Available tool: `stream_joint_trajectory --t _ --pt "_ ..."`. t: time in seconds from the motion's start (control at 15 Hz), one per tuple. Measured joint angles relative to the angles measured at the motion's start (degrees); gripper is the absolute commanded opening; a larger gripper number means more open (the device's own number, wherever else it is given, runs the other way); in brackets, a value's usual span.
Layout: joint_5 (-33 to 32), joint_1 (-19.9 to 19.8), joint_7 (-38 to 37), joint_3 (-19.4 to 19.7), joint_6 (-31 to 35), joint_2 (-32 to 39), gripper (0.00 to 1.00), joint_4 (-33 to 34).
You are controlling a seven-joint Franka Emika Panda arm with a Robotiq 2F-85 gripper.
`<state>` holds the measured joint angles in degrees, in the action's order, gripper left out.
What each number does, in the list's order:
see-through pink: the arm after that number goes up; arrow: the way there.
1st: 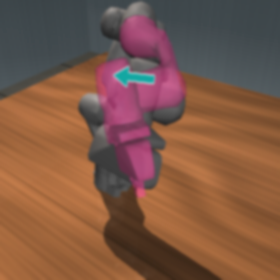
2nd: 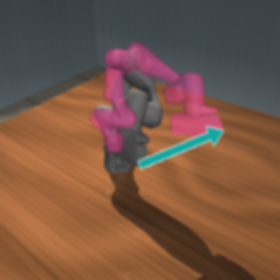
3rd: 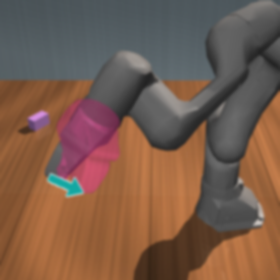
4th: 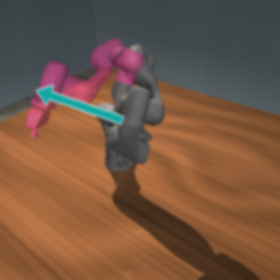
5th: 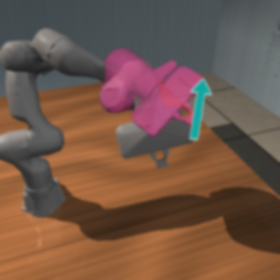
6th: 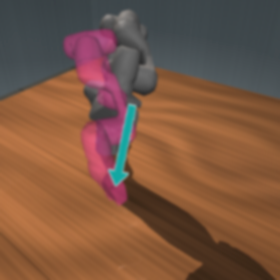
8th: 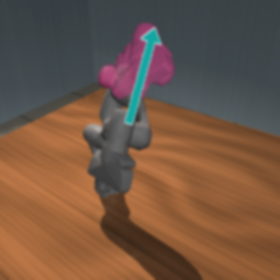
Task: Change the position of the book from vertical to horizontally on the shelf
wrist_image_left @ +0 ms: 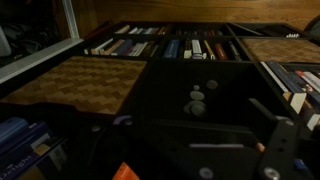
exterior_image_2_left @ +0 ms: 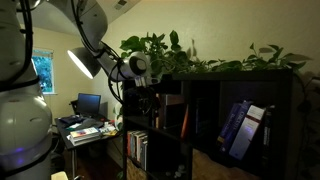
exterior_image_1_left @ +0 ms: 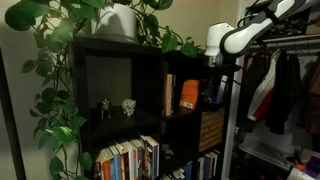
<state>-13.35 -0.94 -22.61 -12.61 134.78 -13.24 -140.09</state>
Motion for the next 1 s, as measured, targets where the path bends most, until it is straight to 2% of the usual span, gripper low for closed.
stream_joint_trajectory --t 0.53,1.0 --pt "-1.5 -1.1 9.8 8.0 21.5 5.0 1.00 -0.7" --pt "-2.9 -1.8 9.8 8.1 22.7 6.0 1.00 -0.3"
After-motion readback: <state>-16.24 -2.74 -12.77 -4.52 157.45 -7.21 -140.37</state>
